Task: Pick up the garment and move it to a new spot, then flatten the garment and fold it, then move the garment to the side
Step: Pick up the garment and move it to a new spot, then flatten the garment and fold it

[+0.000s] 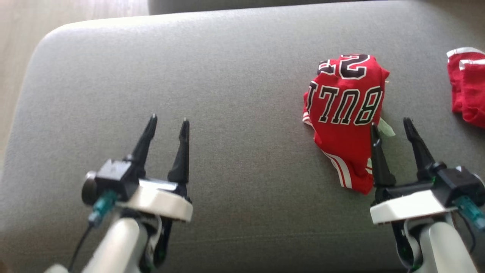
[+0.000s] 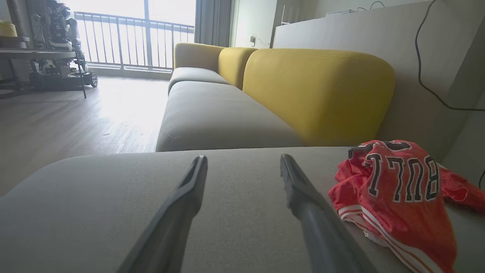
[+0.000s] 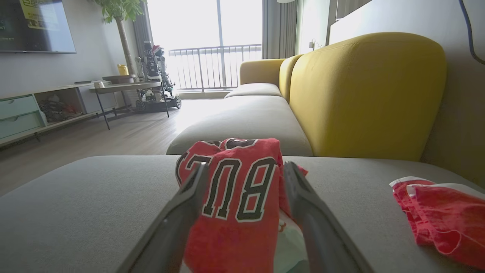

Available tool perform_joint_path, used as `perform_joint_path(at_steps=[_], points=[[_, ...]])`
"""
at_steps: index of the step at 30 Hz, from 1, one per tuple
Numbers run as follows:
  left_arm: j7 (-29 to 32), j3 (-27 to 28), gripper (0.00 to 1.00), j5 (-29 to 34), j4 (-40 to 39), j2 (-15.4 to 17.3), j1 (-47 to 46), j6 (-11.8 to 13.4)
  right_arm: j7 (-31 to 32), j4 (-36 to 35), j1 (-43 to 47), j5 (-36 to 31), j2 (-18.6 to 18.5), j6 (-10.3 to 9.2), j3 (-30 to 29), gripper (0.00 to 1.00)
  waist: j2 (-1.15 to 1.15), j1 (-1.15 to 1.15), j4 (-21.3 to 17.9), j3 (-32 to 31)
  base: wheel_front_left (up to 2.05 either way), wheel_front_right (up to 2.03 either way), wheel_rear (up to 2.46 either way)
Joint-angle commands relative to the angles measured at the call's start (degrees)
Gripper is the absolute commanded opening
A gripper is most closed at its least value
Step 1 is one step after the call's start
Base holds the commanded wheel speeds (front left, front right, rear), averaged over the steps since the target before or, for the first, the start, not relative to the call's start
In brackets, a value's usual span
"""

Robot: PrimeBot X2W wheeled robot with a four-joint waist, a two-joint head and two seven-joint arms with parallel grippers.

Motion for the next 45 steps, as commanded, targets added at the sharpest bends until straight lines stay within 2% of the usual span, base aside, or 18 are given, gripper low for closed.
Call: perform_joint_path(at_steps=[1, 5, 11, 18, 30, 34, 35, 36, 40, 45], points=[[-0.56, 3.08, 1.0, 0.63, -2.2, -0.09, -1.2, 0.34, -0.37, -1.6, 0.0, 0.04, 0.31, -0.01, 0.98, 1.0, 0.0, 0.0, 0.63, -0.55, 0.0, 0.0, 0.0], [-0.56, 6.93, 1.0, 3.83, -3.2, -3.94, 3.11, -1.23, -0.37, -1.44, 1.11, 0.43, 0.31, -0.01, 0.59, 1.0, 0.0, 0.0, 0.82, -0.72, 0.0, 0.0, 0.0], [-0.56, 10.63, 1.0, 7.2, -2.96, -6.81, 5.26, -5.35, -0.37, -0.03, 1.48, 0.4, 0.31, -0.01, 0.04, 1.0, 0.0, 0.0, 0.67, -0.7, 0.0, 0.0, 0.0], [-0.56, 12.68, 1.0, 9.74, -1.47, -8.46, 5.69, -8.91, 1.61, 9.84, 0.95, 1.06, 0.31, -0.01, -1.91, 1.0, 0.0, 0.0, 1.75, 0.35, 0.0, 0.0, 0.0], [-0.57, 12.36, 1.0, 11.26, 0.37, -9.01, 4.7, -10.4, 1.17, 22.8, -4.54, 1.32, 0.31, -0.01, -0.21, 1.0, 0.0, 0.0, 4.69, 2.8, 0.0, 0.0, 0.0], [-0.57, 11.86, 1.0, 9.11, 0.35, -9.03, 4.17, -10.02, 0.77, 27.11, -6.86, 1.42, 0.31, -0.01, -0.17, 1.0, 0.0, 0.0, 5.56, 3.37, 0.0, 0.0, 0.0], [-0.57, 11.6, 1.0, 8.99, 0.4, -9.03, 3.97, -9.98, 0.84, 28.4, -7.41, 1.23, 0.31, -0.01, 0.17, 0.79, 0.0, 0.0, 5.83, 3.45, 0.0, 0.0, 0.0], [-0.57, 11.35, 1.0, 8.91, 0.46, -9.03, 3.79, -9.93, 0.83, 29.46, -7.97, 0.72, 0.31, -0.01, 0.57, 0.0, 0.0, 0.0, 6.09, 3.49, 0.0, 0.0, 0.0], [-0.57, 10.66, 1.0, 9.32, 0.85, -9.04, 3.48, -9.56, 0.46, 30.75, -9.63, 1.83, 0.31, -0.01, 2.42, 0.0, 0.0, 0.0, 6.79, 3.23, 0.0, 0.0, 0.0], [-0.57, 10.2, 1.0, 8.85, 1.38, -9.04, 3.93, -9.12, -0.05, 27.46, -12.02, 6.34, 0.31, -0.01, 8.96, 0.0, 0.0, 0.0, 7.8, 1.81, 0.0, 0.0, 0.0]])
